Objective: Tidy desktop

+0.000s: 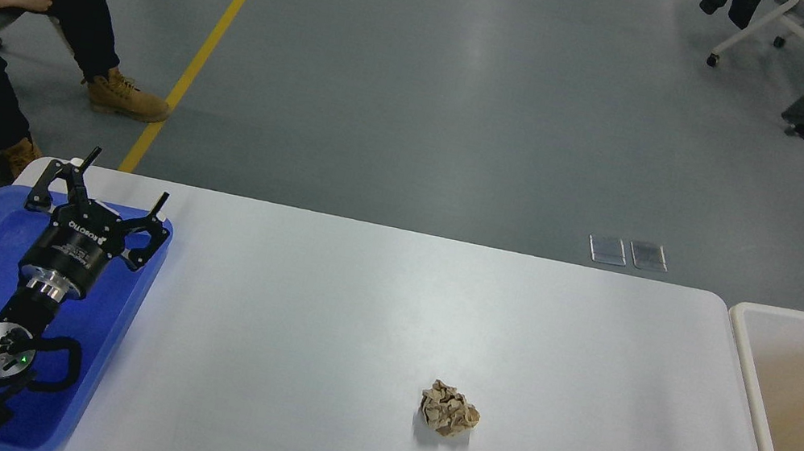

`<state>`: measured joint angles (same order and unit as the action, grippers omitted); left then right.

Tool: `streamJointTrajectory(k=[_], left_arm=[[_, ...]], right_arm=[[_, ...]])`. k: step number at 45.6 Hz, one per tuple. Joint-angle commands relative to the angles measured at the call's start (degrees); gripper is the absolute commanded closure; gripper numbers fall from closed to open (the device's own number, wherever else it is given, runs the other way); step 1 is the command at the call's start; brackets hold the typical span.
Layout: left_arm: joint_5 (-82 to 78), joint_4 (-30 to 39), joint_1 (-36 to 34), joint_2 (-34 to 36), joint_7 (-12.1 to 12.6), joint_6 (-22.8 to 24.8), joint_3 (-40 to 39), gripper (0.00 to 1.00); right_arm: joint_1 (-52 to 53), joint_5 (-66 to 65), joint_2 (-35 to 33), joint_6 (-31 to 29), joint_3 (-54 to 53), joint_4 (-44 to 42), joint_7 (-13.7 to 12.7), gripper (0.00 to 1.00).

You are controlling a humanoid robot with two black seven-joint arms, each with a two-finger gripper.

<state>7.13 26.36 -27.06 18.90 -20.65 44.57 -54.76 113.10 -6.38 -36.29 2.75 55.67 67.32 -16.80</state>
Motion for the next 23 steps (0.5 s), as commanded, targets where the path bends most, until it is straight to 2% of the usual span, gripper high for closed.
streamJointTrajectory(k=[1,9,18,23], left_arm=[[-0.01,0.0,-0.01,0.0,0.0,0.08,0.0,0.01],[-0.01,0.0,0.08,0.0,0.0,-0.01,0.0,0.01],[-0.01,0.0,0.08,0.0,0.0,-0.01,0.0,0.01],[-0.01,0.0,0.08,0.0,0.0,-0.01,0.0,0.01]], right_arm=[[10.73,0.32,5.44,-4.24,9.81,10.46,2.82,0.0],[16.27,0.32,10.54,-10.56,11.13,16.35,3.71,0.0],[19.61,0.05,15.63,-22.86,10.95,17.15,6.43,0.0],[20.58,-0.65,17.4,-27.08,10.34,17.15,6.52,0.0]])
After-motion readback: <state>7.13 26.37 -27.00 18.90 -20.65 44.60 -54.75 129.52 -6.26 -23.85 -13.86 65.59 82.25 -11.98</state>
